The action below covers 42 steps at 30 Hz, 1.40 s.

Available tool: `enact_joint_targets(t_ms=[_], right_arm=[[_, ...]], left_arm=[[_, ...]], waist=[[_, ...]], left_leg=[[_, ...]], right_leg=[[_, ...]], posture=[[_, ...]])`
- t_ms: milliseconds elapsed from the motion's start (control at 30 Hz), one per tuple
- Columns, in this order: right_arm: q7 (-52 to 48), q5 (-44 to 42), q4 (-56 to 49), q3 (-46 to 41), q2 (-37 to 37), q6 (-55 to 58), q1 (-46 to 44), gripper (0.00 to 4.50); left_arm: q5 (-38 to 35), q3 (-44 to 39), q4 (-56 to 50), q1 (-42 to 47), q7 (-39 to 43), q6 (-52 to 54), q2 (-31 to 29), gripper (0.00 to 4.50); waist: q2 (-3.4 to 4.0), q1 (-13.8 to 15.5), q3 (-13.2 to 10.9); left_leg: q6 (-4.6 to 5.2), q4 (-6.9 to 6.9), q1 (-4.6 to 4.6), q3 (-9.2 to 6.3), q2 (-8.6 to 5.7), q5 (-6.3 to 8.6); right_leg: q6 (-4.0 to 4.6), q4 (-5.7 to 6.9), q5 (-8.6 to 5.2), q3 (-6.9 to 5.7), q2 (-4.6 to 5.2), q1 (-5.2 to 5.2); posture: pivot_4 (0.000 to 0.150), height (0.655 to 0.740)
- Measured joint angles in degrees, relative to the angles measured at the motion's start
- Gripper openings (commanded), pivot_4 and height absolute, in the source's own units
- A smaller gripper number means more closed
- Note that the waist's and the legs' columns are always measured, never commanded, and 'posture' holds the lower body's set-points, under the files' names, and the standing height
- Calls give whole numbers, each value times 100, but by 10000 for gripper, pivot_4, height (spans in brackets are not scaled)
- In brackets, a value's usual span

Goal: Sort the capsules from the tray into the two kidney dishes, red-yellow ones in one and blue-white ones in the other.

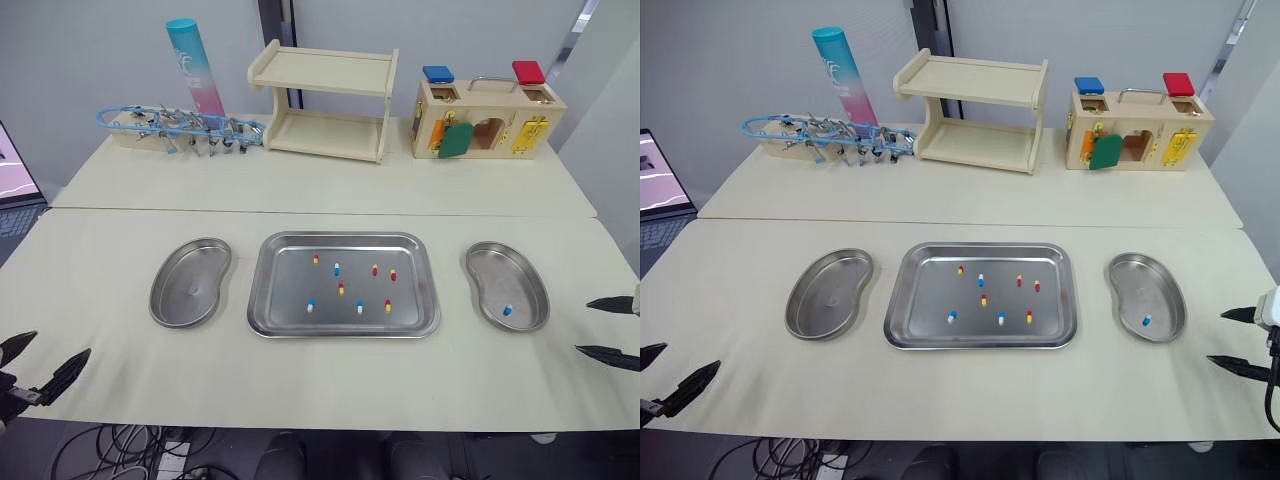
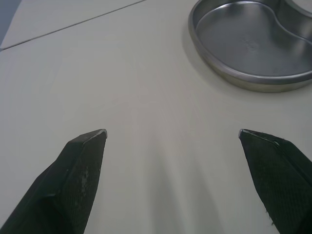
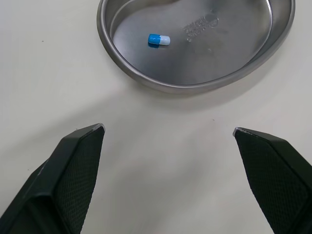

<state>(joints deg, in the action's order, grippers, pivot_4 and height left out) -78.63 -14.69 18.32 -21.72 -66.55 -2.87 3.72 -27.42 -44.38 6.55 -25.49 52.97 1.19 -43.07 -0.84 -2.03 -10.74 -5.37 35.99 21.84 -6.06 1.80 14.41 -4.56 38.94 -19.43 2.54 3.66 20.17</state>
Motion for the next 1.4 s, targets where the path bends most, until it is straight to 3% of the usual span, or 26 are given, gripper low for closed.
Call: enact_joint_targets(t_ms=[333, 633, 867, 967, 1100, 1400], right_arm=[[3, -836, -1912, 151, 206, 1054, -268, 44860], [635, -1283, -3822, 1879, 873, 2465, -1776, 44860], [1184, -845, -3946, 3428, 2011, 3263, -3057, 44860], [1484, -433, -3765, 3948, 2477, 3427, -3477, 38729], [1865, 90, -3396, 4711, 3350, 3597, -4026, 24726], [2110, 1146, -1674, 5694, 4610, 3001, -5011, 24726]], left_arm=[[-583, 462, -2018, -578, 413, 490, 458, 45000], [-875, 1654, -3535, -855, 892, 583, 759, 45000], [-636, 2297, -3499, -759, 898, 162, 1227, 45000], [-591, 2376, -3449, -786, 881, 54, 1311, 45000], [-550, 2446, -3414, -779, 873, -37, 1329, 45000], [-505, 2562, -3280, -743, 885, -188, 1322, 45000]], waist=[[0, 3, 0], [-3, 18, 1], [-8, 17, 4], [-9, 16, 4], [-9, -5, 4], [-9, -8, 5]], left_leg=[[-1, 2, 2, 0, 2, 0], [-1, 3, 7, -3, 3, 0], [-1, 4, 8, -9, 3, -1], [-1, 5, 7, -9, 3, -1], [-1, 4, 7, -16, 3, 0], [-1, 4, 7, -16, 3, 0]], right_leg=[[0, 1, 0, 0, 0, -3], [0, -2, 0, -3, -1, 1], [1, -1, 1, -7, -3, 3], [1, 0, 1, -6, -2, 4], [2, 4, 1, -6, -6, 9], [2, 4, 1, -8, -5, 11]], posture=[[1500, 7400], [1500, 7400], [1500, 7400], [1500, 7400], [1500, 7400], [1500, 7400]])
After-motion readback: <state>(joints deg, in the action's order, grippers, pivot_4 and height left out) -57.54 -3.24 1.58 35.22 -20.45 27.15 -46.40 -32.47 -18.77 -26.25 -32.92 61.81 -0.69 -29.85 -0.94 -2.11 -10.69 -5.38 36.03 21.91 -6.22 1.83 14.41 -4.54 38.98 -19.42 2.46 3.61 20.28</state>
